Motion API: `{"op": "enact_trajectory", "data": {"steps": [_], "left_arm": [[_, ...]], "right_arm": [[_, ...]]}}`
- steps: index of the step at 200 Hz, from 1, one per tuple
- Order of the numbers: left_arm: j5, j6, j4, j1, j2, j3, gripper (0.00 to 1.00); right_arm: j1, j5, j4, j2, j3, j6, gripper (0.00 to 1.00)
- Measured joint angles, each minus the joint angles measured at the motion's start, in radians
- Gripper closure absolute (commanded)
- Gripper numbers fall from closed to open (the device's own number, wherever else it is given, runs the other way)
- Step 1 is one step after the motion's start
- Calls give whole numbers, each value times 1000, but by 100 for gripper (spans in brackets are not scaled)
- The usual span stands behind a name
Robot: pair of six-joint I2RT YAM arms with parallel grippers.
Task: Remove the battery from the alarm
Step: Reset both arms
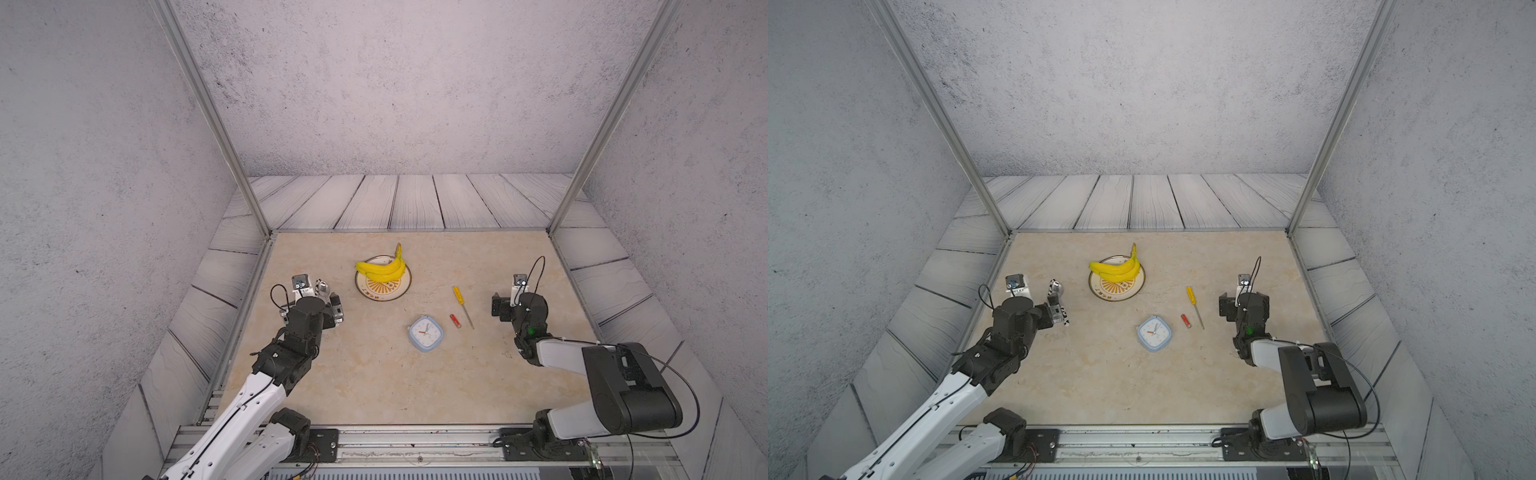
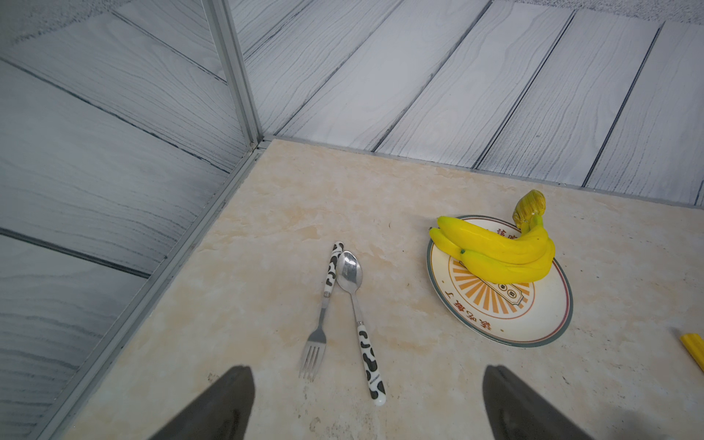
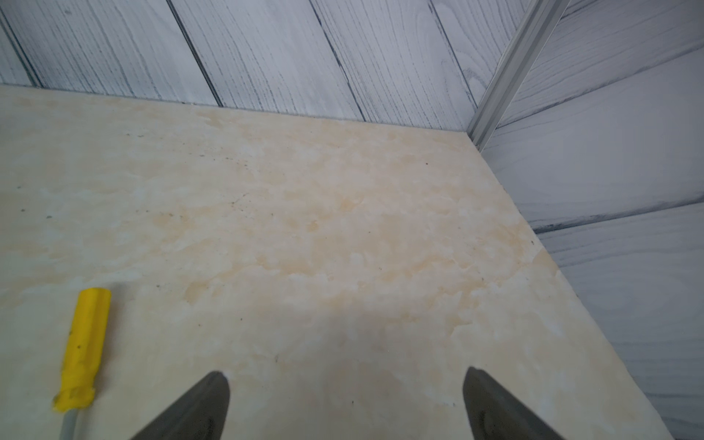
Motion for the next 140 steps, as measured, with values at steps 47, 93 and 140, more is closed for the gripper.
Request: {"op": "enact_trajectory", "data": {"steps": [47, 93, 140], "left_arm": [[-5, 0, 0, 20, 3, -1, 1], [-61, 1, 77, 68, 9, -69, 1], [-151, 46, 280, 118, 89, -207, 1]], "right_arm": [[-50, -62, 19, 71, 27, 10, 0], [-122, -128, -7, 71, 86, 43, 0], [-121, -149, -32, 71, 86, 50, 0]]}}
